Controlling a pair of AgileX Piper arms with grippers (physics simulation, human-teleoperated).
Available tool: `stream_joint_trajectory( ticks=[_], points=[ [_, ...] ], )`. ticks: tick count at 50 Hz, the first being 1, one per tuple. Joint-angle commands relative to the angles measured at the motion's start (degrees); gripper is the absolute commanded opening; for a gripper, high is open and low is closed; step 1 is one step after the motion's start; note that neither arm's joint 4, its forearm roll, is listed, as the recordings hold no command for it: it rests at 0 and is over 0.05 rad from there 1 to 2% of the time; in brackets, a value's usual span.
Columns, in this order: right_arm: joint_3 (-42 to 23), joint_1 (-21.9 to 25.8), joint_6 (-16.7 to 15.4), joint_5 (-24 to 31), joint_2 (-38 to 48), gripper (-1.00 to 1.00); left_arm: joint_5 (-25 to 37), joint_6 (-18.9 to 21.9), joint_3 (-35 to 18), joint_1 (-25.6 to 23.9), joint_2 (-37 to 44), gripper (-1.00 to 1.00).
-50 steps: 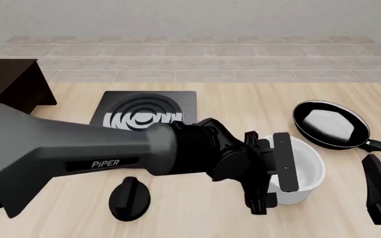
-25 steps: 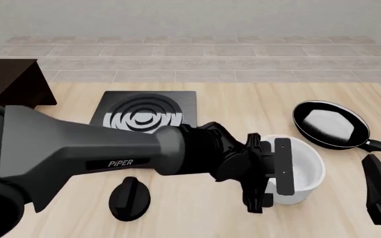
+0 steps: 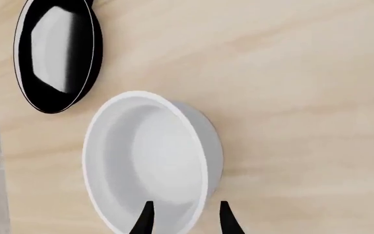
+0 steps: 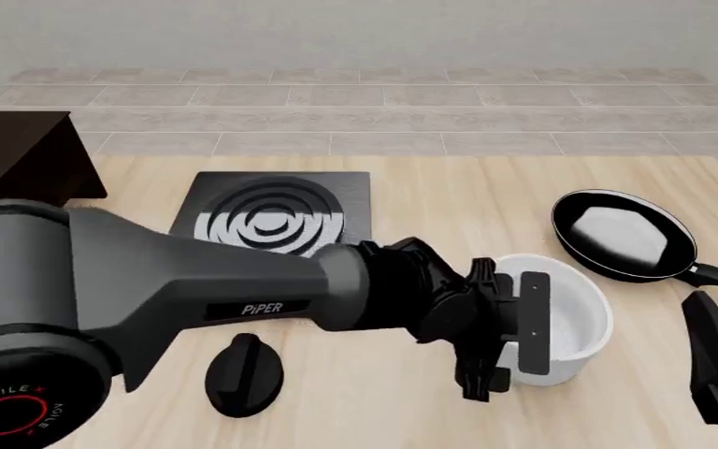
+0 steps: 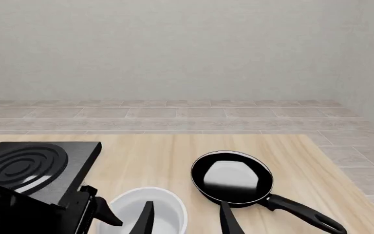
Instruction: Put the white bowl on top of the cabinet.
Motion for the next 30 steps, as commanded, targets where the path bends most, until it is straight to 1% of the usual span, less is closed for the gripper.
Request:
stream_joint_trajectory(
  ticks=[1, 6, 24, 25, 30],
  points=[
    [0.0, 0.0, 0.0, 0.0, 0.01, 1.0, 1.04, -0.4, -2.71, -0.05, 3.39, 1.0],
    [0.0, -0.01, -0.01, 0.0, -0.01, 1.0, 1.73, -1.64, -3.82, -0.72, 4.81, 1.0],
    [0.0, 0.01, 0.01, 0.0, 0.0, 1.0, 2.34, -2.74, -4.75, -1.88, 5.51, 1.0],
    [0.0, 0.0, 0.01, 0.0, 0.0, 1.0, 2.36, -2.56, -4.67, -1.81, 5.46, -1.0],
    [0.0, 0.0, -0.01, 0.0, 0.0, 1.0, 3.01, -3.11, -5.62, -1.66, 4.94, -1.0]
  ],
)
